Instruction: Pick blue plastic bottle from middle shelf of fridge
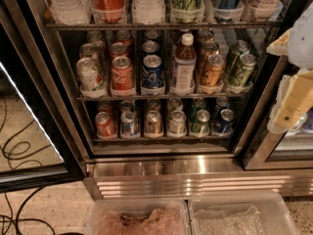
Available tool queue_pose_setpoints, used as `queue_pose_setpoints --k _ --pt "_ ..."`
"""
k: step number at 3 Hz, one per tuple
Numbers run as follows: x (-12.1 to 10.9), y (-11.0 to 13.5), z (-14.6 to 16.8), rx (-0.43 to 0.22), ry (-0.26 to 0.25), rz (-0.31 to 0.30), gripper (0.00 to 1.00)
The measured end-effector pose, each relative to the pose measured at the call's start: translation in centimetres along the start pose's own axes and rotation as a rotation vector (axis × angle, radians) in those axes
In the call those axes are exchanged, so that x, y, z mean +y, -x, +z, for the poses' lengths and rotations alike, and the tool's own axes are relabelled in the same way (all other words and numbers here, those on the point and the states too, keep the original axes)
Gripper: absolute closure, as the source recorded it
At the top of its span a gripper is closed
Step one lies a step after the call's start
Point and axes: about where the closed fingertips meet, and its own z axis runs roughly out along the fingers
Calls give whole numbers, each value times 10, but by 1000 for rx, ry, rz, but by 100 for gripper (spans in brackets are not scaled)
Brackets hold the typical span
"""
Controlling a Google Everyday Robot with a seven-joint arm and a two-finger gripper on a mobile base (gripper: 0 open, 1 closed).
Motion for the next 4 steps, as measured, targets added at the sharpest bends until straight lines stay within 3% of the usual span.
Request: queue_pose_setpoints --k 1,2,3,4 --pt "0 0 0 0 0 0 0" --pt "-1 4 -2 -49 -47 11 0" --pt "15 8 -5 -153 -120 56 0" --pt "-4 -6 1 -319 -207 103 0"
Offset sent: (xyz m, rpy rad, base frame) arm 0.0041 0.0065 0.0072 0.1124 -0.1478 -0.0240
